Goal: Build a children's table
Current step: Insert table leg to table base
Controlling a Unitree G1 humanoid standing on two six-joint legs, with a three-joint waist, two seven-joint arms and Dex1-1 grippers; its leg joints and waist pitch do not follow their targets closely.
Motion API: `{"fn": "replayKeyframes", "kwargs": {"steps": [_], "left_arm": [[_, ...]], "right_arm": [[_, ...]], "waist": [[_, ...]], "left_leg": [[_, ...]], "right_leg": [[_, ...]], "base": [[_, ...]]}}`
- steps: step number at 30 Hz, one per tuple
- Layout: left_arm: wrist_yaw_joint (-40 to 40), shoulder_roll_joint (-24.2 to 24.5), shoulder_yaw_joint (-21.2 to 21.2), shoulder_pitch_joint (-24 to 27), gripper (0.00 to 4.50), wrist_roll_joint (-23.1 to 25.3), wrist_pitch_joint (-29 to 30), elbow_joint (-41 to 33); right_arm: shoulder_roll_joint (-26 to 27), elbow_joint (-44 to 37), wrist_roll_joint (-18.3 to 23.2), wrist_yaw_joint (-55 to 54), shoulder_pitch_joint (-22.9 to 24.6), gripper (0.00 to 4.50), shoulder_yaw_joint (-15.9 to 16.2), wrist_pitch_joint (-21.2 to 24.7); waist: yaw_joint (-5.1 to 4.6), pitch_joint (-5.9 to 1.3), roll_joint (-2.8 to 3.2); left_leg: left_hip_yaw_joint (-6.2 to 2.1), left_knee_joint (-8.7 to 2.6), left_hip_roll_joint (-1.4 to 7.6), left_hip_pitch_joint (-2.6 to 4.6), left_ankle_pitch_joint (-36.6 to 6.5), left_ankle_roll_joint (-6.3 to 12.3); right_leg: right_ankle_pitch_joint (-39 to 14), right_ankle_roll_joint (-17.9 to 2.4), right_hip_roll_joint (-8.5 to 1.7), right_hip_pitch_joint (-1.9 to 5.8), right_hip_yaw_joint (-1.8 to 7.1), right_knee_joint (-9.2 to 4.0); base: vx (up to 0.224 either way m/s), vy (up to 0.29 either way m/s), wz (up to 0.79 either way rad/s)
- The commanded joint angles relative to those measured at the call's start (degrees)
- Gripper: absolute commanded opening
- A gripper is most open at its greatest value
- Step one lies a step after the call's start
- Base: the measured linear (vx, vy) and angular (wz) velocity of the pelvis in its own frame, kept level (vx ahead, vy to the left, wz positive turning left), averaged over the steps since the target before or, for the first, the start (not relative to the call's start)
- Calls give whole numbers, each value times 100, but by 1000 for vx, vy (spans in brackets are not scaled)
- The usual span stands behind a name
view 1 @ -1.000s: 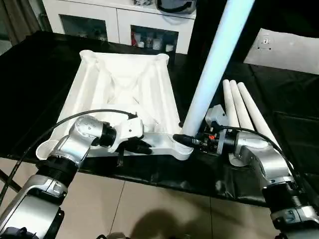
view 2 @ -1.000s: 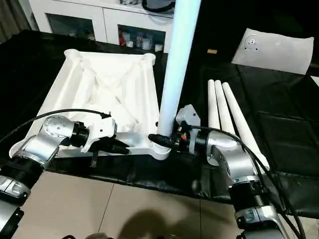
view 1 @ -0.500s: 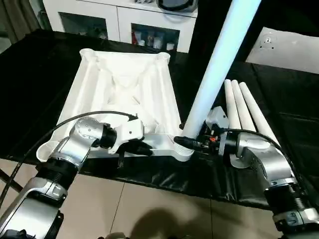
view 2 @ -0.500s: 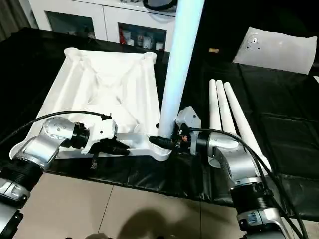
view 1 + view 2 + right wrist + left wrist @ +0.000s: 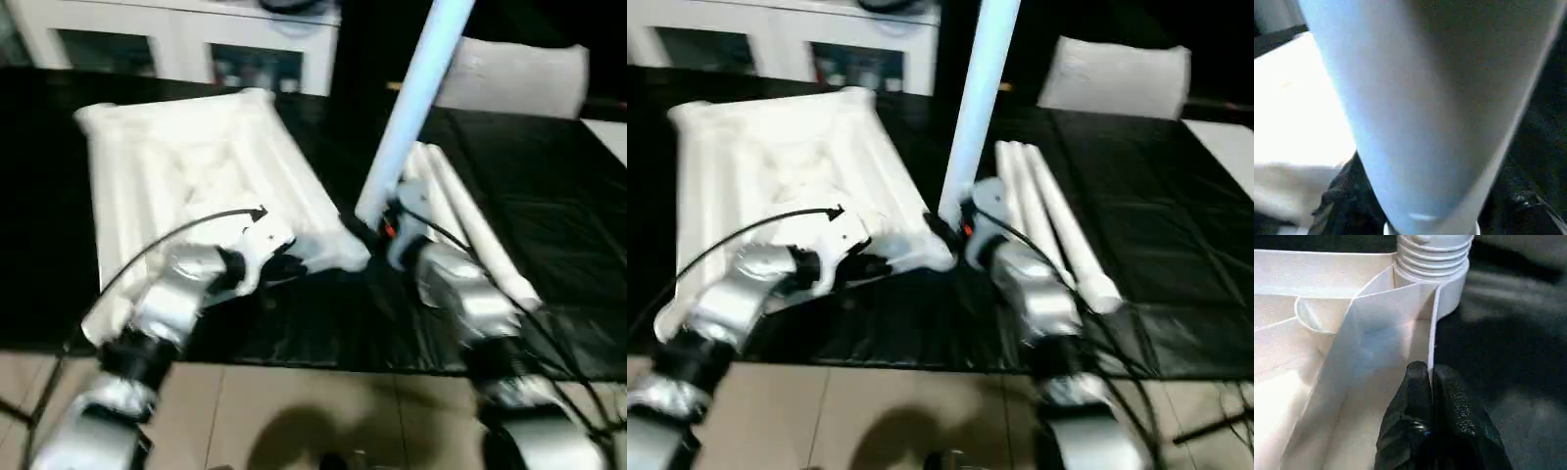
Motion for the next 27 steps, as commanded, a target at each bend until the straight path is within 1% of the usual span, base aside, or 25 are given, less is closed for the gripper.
{"fn": "replayKeyframes", "kwargs": {"steps": [1,2,3,4,5,6,7,8,9,10,12,13,14,15,17,19,22,23,24,26,27], "left_arm": [[442,-661,81,43,0,-305,405,-1169],[566,-764,52,88,0,-269,518,-1281],[703,-876,46,130,0,-245,614,-1364],[703,-876,46,130,0,-245,614,-1364],[822,-965,45,163,0,-265,738,-1447],[899,-1013,19,188,0,-261,751,-1471],[966,-1036,-6,207,0,-258,808,-1512],[989,-1010,-53,219,0,-221,827,-1530],[1004,-936,-116,216,0,-121,797,-1521],[1014,-892,-137,213,0,-68,827,-1533],[1048,-832,-121,214,0,45,978,-1601],[1071,-787,-109,201,0,96,997,-1601],[1071,-787,-109,201,0,96,997,-1601],[1064,-732,-72,168,0,107,993,-1559],[1056,-593,-16,86,0,71,962,-1452],[1030,-551,-6,61,0,59,935,-1408],[930,-485,-22,37,0,66,760,-1328],[906,-477,-25,33,0,60,712,-1309],[884,-476,-27,33,0,45,667,-1296],[870,-461,-34,40,0,44,639,-1281],[861,-431,-45,42,0,31,576,-1222]], "right_arm": [[406,930,75,-649,-5,192,-47,371],[477,994,44,-707,-64,192,-48,371],[546,1041,32,-749,-111,192,-58,382],[546,1041,32,-749,-111,192,-58,382],[614,1101,39,-805,-159,192,-102,396],[660,1152,38,-841,-207,192,-119,426],[693,1226,25,-866,-262,192,-124,423],[707,1278,3,-868,-305,192,-110,407],[712,1334,-10,-848,-350,192,-98,400],[713,1385,-10,-838,-383,192,-99,379],[709,1527,-16,-819,-461,192,-125,299],[700,1555,-27,-777,-481,192,-134,267],[700,1555,-27,-777,-481,192,-134,267],[681,1547,-14,-737,-488,192,-157,260],[633,1546,-16,-639,-513,192,-243,242],[607,1578,-2,-562,-537,192,-264,213],[561,1638,32,-443,-586,192,-283,215],[555,1647,44,-400,-597,192,-285,215],[545,1637,31,-406,-600,192,-278,216],[526,1606,-1,-367,-595,192,-241,185],[500,1563,-26,-220,-600,192,-200,181]], "waist": [[95,-341,39],[83,-366,38],[83,-399,35],[92,-407,38],[86,-406,35],[88,-410,25],[100,-406,28],[102,-399,35],[106,-390,41],[103,-381,40],[105,-358,51],[102,-359,59],[104,-359,59],[109,-362,84],[106,-370,88],[113,-388,101],[113,-399,99],[111,-406,99],[114,-407,87],[128,-412,97],[126,-423,81]], "left_leg": [[-269,-432,588,-167,-187,441],[-255,-411,591,-159,-101,481],[-229,-380,547,-193,201,668],[-222,-376,557,-182,319,767],[-210,-365,555,-175,463,984],[-205,-355,561,-174,503,1127],[-201,-350,567,-170,489,1193],[-203,-353,567,-169,477,1206],[-199,-355,576,-153,366,1187],[-198,-357,583,-149,304,1151],[-192,-367,578,-139,30,936],[-190,-367,572,-129,-60,840],[-194,-370,573,-126,-94,810],[-193,-368,574,-113,-130,762],[-196,-370,577,-114,-104,737],[-201,-364,588,-107,-5,751],[-199,-355,588,-113,90,789],[-199,-349,582,-118,115,814],[-192,-344,576,-117,138,835],[-193,-342,584,-111,187,851],[-194,-339,587,-114,243,872]], "right_leg": [[-1433,-1179,-819,383,537,-379],[-1297,-1210,-820,387,549,-346],[-853,-1272,-784,410,539,-300],[-630,-1318,-774,397,534,-276],[-379,-1355,-745,373,517,-261],[-322,-1370,-747,371,505,-256],[-402,-1341,-748,367,498,-258],[-493,-1314,-734,363,488,-274],[-748,-1239,-726,349,477,-312],[-888,-1193,-722,346,476,-325],[-1409,-1014,-706,338,472,-388],[-1530,-945,-697,332,475,-403],[-1579,-919,-692,332,472,-405],[-1609,-884,-683,323,477,-410],[-1491,-887,-673,325,479,-394],[-1252,-971,-675,327,481,-353],[-1055,-1057,-684,338,483,-329],[-1004,-1086,-683,346,481,-321],[-973,-1096,-682,346,484,-323],[-925,-1119,-688,348,483,-310],[-852,-1136,-684,354,481,-295]], "base": [[0,0,0],[0,0,0],[0,0,0],[0,0,0],[0,0,0],[0,0,0],[0,0,0],[0,0,0],[0,0,0],[0,0,0],[0,0,0],[0,0,0],[0,0,0],[0,0,0],[0,0,0],[0,0,0],[0,0,0],[0,0,0],[0,0,0],[0,0,0],[0,0,0]]}}
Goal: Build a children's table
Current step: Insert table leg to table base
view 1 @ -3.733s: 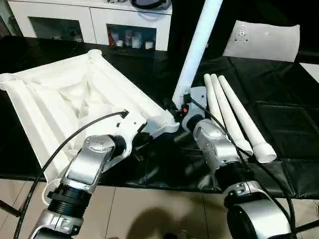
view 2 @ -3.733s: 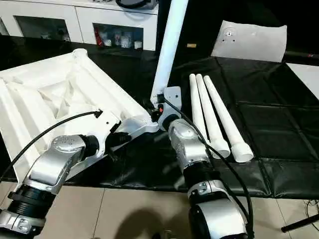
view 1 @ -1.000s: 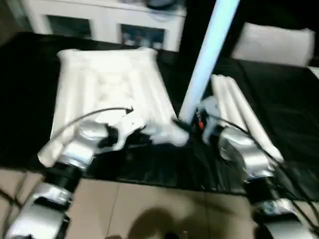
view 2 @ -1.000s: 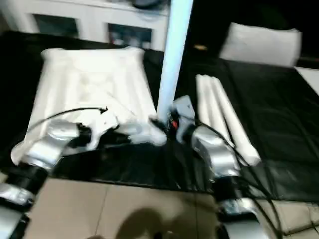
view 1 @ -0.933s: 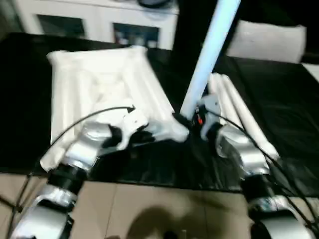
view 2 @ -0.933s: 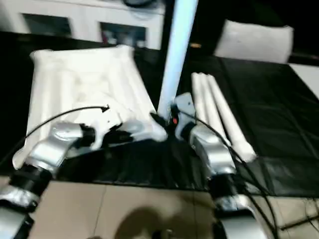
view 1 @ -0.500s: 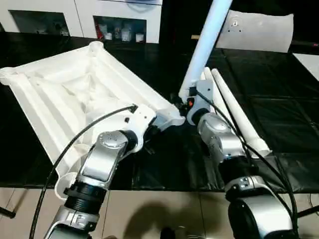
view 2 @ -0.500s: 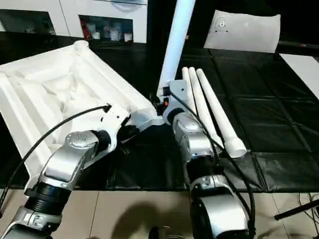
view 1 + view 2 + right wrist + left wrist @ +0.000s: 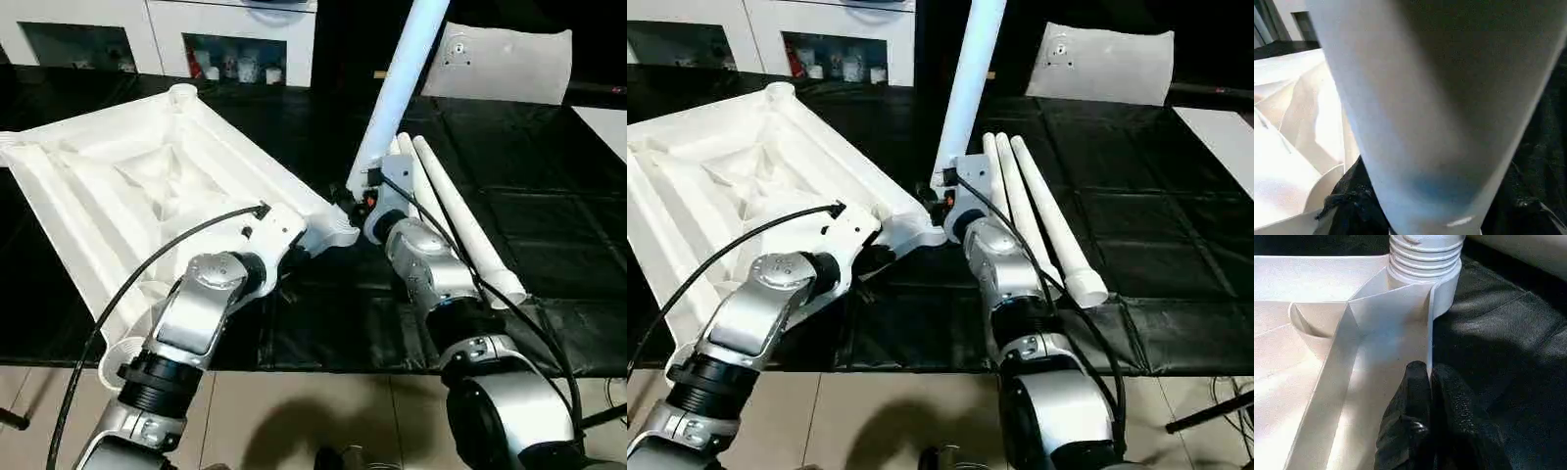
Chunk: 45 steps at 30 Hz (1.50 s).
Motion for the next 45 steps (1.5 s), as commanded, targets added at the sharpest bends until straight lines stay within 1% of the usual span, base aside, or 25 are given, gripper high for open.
{"fn": "replayKeyframes", "kwargs": {"steps": [1,3,7,8,10,12,13,16,17,18,19,20,21,23,24,25,26,27,30,32,35,36,38,41,45], "left_arm": [[-43,-82,-38,-232,0,-221,-443,-212],[-49,-42,-69,-232,0,-218,-521,-156],[-92,39,-94,-232,0,-188,-692,-30],[-116,79,-68,-245,0,-187,-745,34],[-141,152,-52,-273,0,-191,-835,129],[-160,200,-64,-282,0,-173,-884,166],[-169,229,-70,-287,0,-164,-926,199],[-259,335,-83,-296,0,-167,-1095,330],[-311,378,-94,-297,0,-171,-1156,371],[-434,491,-147,-297,0,-149,-1358,463],[-462,516,-160,-296,0,-143,-1392,481],[-517,565,-179,-298,0,-132,-1467,528],[-580,621,-188,-305,0,-127,-1570,608],[-665,681,-177,-335,0,-172,-1661,718],[-719,727,-194,-356,0,-169,-1745,775],[-726,732,-195,-357,0,-169,-1750,779],[-817,793,-214,-374,0,-168,-1828,835],[-852,816,-220,-380,0,-169,-1859,857],[-1029,921,-257,-432,0,-215,-2048,1018],[-1218,1046,-315,-497,0,-198,-2306,1221],[-1404,1126,-330,-566,0,-217,-2527,1413],[-1584,1188,-363,-607,0,-233,-2759,1523],[-1774,1276,-425,-637,0,-222,-2926,1621],[-2017,1418,-555,-674,0,-170,-3256,1758],[-2521,1467,-577,-733,0,-381,-3582,1906]], "right_arm": [[155,476,123,303,220,227,145,422],[153,472,116,309,209,262,127,421],[126,471,45,387,187,291,160,329],[111,409,47,446,207,307,176,331],[65,270,52,608,274,313,211,367],[31,164,59,694,331,330,238,403],[-24,26,83,812,408,343,269,464],[-213,-325,102,1103,622,362,369,594],[-298,-458,94,1204,708,386,409,620],[-501,-761,78,1388,903,393,483,710],[-546,-834,85,1442,947,393,497,731],[-641,-986,96,1545,1037,397,512,780],[-763,-1183,107,1662,1151,405,505,854],[-971,-1520,129,1983,1322,418,564,948],[-1049,-1715,219,2108,1393,437,547,1091],[-1058,-1740,232,2128,1401,437,549,1106],[-1168,-2025,364,2320,1487,446,557,1269],[-1210,-2128,407,2383,1516,446,562,1324],[-1364,-2518,579,2583,1610,446,577,1448],[-1505,-2772,605,2692,1640,446,554,1443],[-1618,-2965,625,2727,1630,446,480,1454],[-1733,-3026,597,2844,1603,446,482,1337],[-1922,-3142,579,3011,1588,446,534,1441],[-2208,-3317,553,3314,1625,446,660,1392],[-2727,-3489,658,3897,1734,446,705,1385]], "waist": [[102,-424,83],[104,-430,77],[136,-452,82],[149,-447,91],[157,-444,69],[170,-450,77],[170,-448,57],[215,-438,60],[229,-436,68],[252,-436,57],[268,-434,74],[283,-432,59],[290,-431,73],[301,-430,65],[318,-429,51],[319,-430,52],[320,-423,75],[330,-424,61],[350,-430,67],[386,-429,68],[431,-438,69],[443,-446,74],[456,-451,71],[508,-454,68],[569,-452,57]], "left_leg": [[-203,-339,485,-53,242,886],[-202,-334,486,-56,290,935],[-199,-318,487,-49,432,982],[-198,-319,506,-26,476,997],[-196,-318,505,-33,464,1033],[-198,-315,507,-36,504,1030],[-196,-314,506,-35,515,1038],[-195,-313,499,-26,539,1088],[-192,-310,492,-27,539,1105],[-188,-309,488,-25,535,1112],[-190,-308,484,-17,529,1110],[-190,-312,488,-18,491,1096],[-184,-311,482,-20,434,1054],[-184,-312,474,-27,383,1006],[-191,-312,473,-37,325,976],[-196,-319,479,-36,311,957],[-196,-318,467,-42,311,956],[-194,-314,473,-34,292,958],[-197,-319,482,-22,329,943],[-192,-311,466,-14,366,958],[-194,-314,482,4,445,948],[-200,-314,491,6,490,935],[-194,-305,478,1,517,953],[-193,-302,481,2,486,959],[-178,-302,481,6,394,930]], "right_leg": [[-845,-1054,-781,438,496,-315],[-794,-1078,-780,442,494,-304],[-670,-1109,-778,439,496,-274],[-621,-1130,-776,417,493,-267],[-624,-1126,-784,427,495,-264],[-601,-1123,-789,432,498,-252],[-594,-1117,-785,429,497,-255],[-639,-1047,-775,429,495,-264],[-652,-1020,-775,433,497,-274],[-686,-980,-769,429,498,-279],[-726,-952,-764,428,496,-288],[-807,-907,-761,428,494,-304],[-896,-877,-763,425,496,-320],[-975,-835,-753,434,491,-333],[-1066,-766,-754,446,487,-340],[-1132,-738,-756,447,490,-341],[-1156,-727,-747,446,482,-351],[-1181,-673,-742,440,488,-362],[-1161,-668,-745,420,484,-352],[-1146,-634,-729,415,483,-358],[-1037,-625,-736,407,483,-332],[-949,-663,-747,407,484,-312],[-854,-693,-746,414,485,-299],[-852,-665,-753,425,488,-294],[-1019,-604,-757,432,481,-322]], "base": [[0,0,0],[0,0,0],[0,0,0],[0,0,0],[0,0,0],[0,0,0],[0,0,0],[0,0,0],[0,0,0],[0,0,0],[0,0,0],[0,0,0],[0,0,0],[0,0,0],[0,0,0],[0,0,0],[0,0,0],[0,0,0],[0,0,0],[0,0,0],[0,0,0],[0,0,0],[0,0,0],[0,0,0],[0,0,0]]}}
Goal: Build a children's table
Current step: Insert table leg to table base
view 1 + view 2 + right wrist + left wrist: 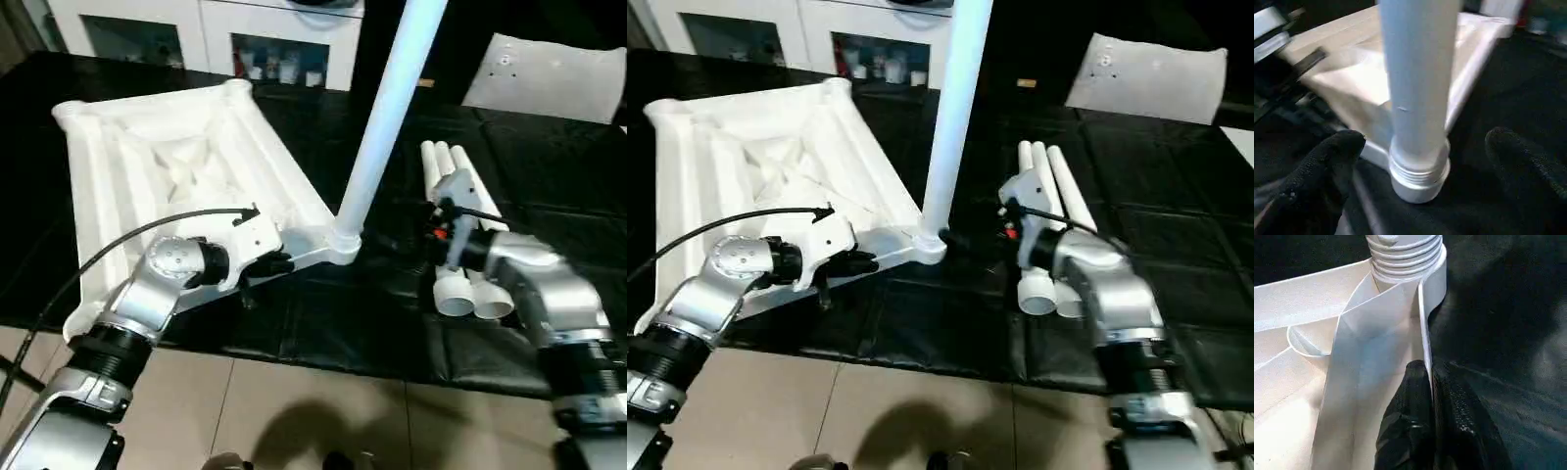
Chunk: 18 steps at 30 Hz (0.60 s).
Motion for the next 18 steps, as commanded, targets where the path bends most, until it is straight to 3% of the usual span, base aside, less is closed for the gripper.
{"fn": "replayKeyframes", "kwargs": {"steps": [1,7,12,18], "left_arm": [[-426,-37,-148,-165,0,-139,-290,-58],[-967,-9,-304,-217,0,-291,-628,58],[-1262,-50,-390,-275,0,-283,-846,205],[-1294,-77,-423,-368,0,-210,-1017,383]], "right_arm": [[-205,-72,23,239,64,446,-19,-78],[-446,141,35,380,-16,446,-114,-113],[-506,111,187,670,69,446,-74,-240],[-512,-152,283,1059,288,446,181,-215]], "waist": [[18,-463,49],[111,-480,34],[133,-493,36],[177,-507,28]], "left_leg": [[-177,-328,484,24,402,895],[-175,-323,496,31,469,847],[-173,-310,506,32,498,857],[-172,-307,497,6,364,788]], "right_leg": [[-1018,-622,-747,437,490,-337],[-977,-667,-753,430,485,-306],[-836,-717,-758,433,477,-285],[-1114,-541,-767,459,465,-322]], "base": [[0,0,0],[0,0,0],[0,0,0],[0,0,0]]}}
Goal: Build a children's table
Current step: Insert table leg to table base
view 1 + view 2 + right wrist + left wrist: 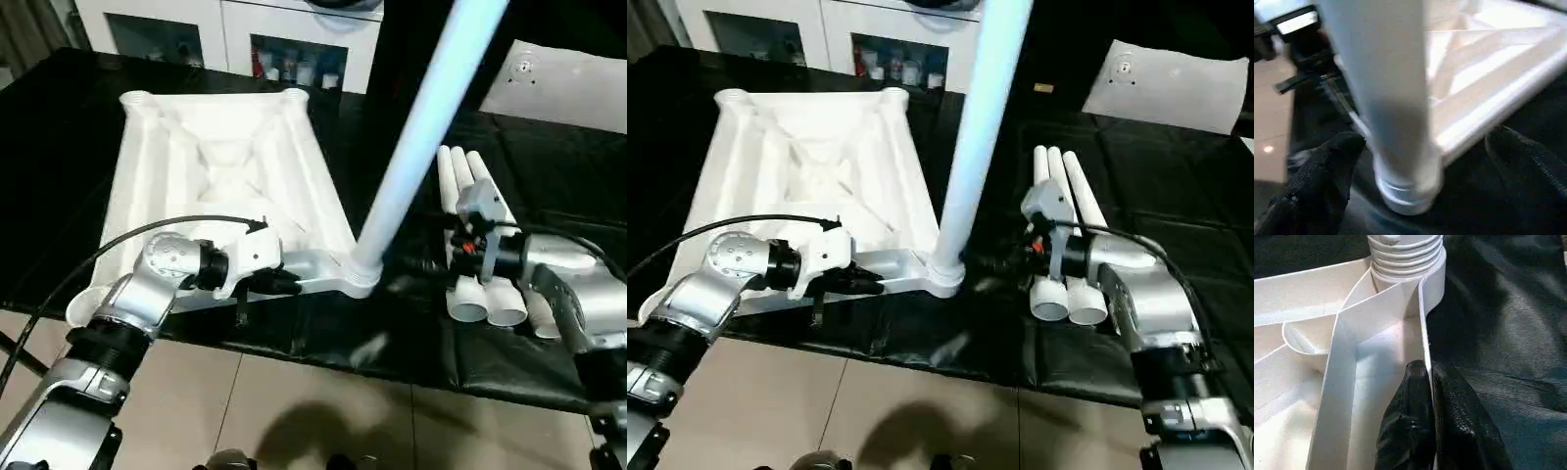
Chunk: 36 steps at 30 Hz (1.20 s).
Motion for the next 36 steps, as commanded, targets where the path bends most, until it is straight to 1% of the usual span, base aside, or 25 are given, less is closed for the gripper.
{"fn": "replayKeyframes", "kwargs": {"steps": [1,3,4,5,6,7,8,9,12,13,14,17,18,20,21,23,24,25,27,28,31,33,36], "left_arm": [[-212,-112,-176,-160,0,-1,-238,-100],[-210,-121,-187,-146,0,7,-253,-133],[-212,-125,-195,-133,0,8,-244,-162],[-213,-133,-202,-119,0,10,-239,-190],[-213,-141,-206,-113,0,13,-241,-199],[-216,-156,-210,-100,0,8,-246,-216],[-219,-164,-211,-99,0,6,-259,-209],[-217,-172,-213,-89,0,6,-267,-215],[-205,-175,-224,-60,0,8,-293,-222],[-200,-176,-226,-64,0,11,-299,-210],[-202,-176,-228,-61,0,14,-306,-207],[-196,-180,-226,-50,0,21,-301,-205],[-192,-187,-221,-50,0,22,-291,-202],[-193,-193,-216,-52,0,18,-285,-200],[-195,-194,-215,-51,0,14,-282,-201],[-199,-192,-220,-46,0,11,-271,-204],[-199,-191,-222,-46,0,9,-264,-203],[-201,-190,-225,-45,0,6,-258,-200],[-202,-193,-227,-45,0,2,-245,-194],[-204,-194,-227,-44,0,1,-239,-194],[-231,-225,-198,-38,0,-63,-157,-188],[-240,-248,-175,-38,0,-106,-109,-188],[-258,-319,-79,-49,0,-265,108,-195]], "right_arm": [[-15,-180,53,92,80,446,121,23],[182,66,-131,-252,-36,446,137,-105],[270,181,-205,-414,-92,429,137,-135],[358,295,-278,-569,-145,429,137,-195],[414,360,-305,-636,-174,415,138,-245],[493,424,-302,-687,-205,415,149,-245],[518,443,-294,-693,-213,394,154,-244],[561,468,-292,-700,-222,394,176,-248],[651,505,-259,-629,-221,359,295,-233],[670,533,-248,-607,-229,352,317,-232],[703,577,-244,-596,-240,346,321,-237],[770,700,-252,-561,-254,314,351,-272],[786,739,-263,-545,-249,307,375,-284],[800,752,-247,-534,-248,301,365,-270],[808,759,-234,-527,-249,273,357,-261],[804,763,-222,-510,-234,267,368,-264],[798,760,-213,-498,-225,254,374,-263],[793,758,-205,-487,-216,254,376,-259],[788,754,-195,-460,-197,228,368,-258],[788,761,-196,-446,-194,226,363,-265],[792,754,-187,-415,-165,217,355,-258],[792,732,-186,-405,-142,214,364,-258],[801,705,-180,-409,-104,212,393,-271]], "waist": [[-8,-506,32],[-13,-519,18],[-23,-514,26],[-19,-522,27],[-32,-518,16],[-20,-514,18],[-16,-516,17],[-9,-521,20],[0,-517,18],[-2,-500,18],[-4,-501,14],[-5,-490,14],[-7,-483,6],[-6,-484,9],[-9,-484,10],[-12,-486,13],[-14,-485,13],[-14,-481,10],[-15,-481,19],[-17,-482,14],[-22,-482,28],[-24,-477,26],[-22,-473,26]], "left_leg": [[-178,-337,507,12,389,779],[-181,-336,510,14,425,744],[-180,-340,505,10,428,702],[-179,-337,507,24,434,672],[-175,-341,496,17,434,627],[-166,-337,495,22,426,606],[-167,-338,499,24,427,614],[-173,-337,514,28,463,635],[-173,-335,518,27,464,674],[-170,-340,514,23,421,671],[-169,-339,509,20,407,664],[-167,-343,494,5,291,606],[-165,-346,494,9,262,583],[-167,-347,493,7,267,583],[-173,-349,500,9,292,587],[-175,-346,504,11,312,604],[-172,-344,500,8,309,615],[-172,-346,497,2,305,618],[-173,-348,497,8,285,604],[-171,-345,495,6,280,601],[-175,-347,502,14,276,594],[-172,-347,499,14,262,600],[-169,-349,495,13,207,569]], "right_leg": [[-1134,-545,-752,440,468,-327],[-1111,-555,-752,438,466,-314],[-1145,-573,-763,430,468,-318],[-1140,-584,-767,425,472,-313],[-1153,-621,-765,421,473,-309],[-1131,-624,-763,423,486,-308],[-1096,-634,-765,426,489,-297],[-1025,-643,-762,423,487,-281],[-957,-668,-779,421,489,-271],[-1013,-666,-780,419,490,-283],[-1040,-655,-774,423,490,-284],[-1294,-560,-782,432,492,-319],[-1354,-534,-778,424,493,-325],[-1360,-517,-771,427,492,-326],[-1317,-513,-766,425,492,-313],[-1262,-529,-771,423,492,-306],[-1250,-534,-774,427,492,-306],[-1270,-523,-776,427,492,-313],[-1328,-511,-774,427,489,-322],[-1323,-505,-775,425,491,-322],[-1300,-526,-771,423,488,-319],[-1289,-544,-771,421,489,-325],[-1406,-529,-777,428,490,-336]], "base": [[0,0,0],[0,0,0],[0,0,0],[0,0,0],[0,0,0],[0,0,0],[0,0,0],[0,0,0],[0,0,0],[0,0,0],[0,0,0],[0,0,0],[0,0,0],[0,0,0],[0,0,0],[0,0,0],[0,0,0],[0,0,0],[0,0,0],[0,0,0],[0,0,0],[0,0,0],[0,0,0]]}}
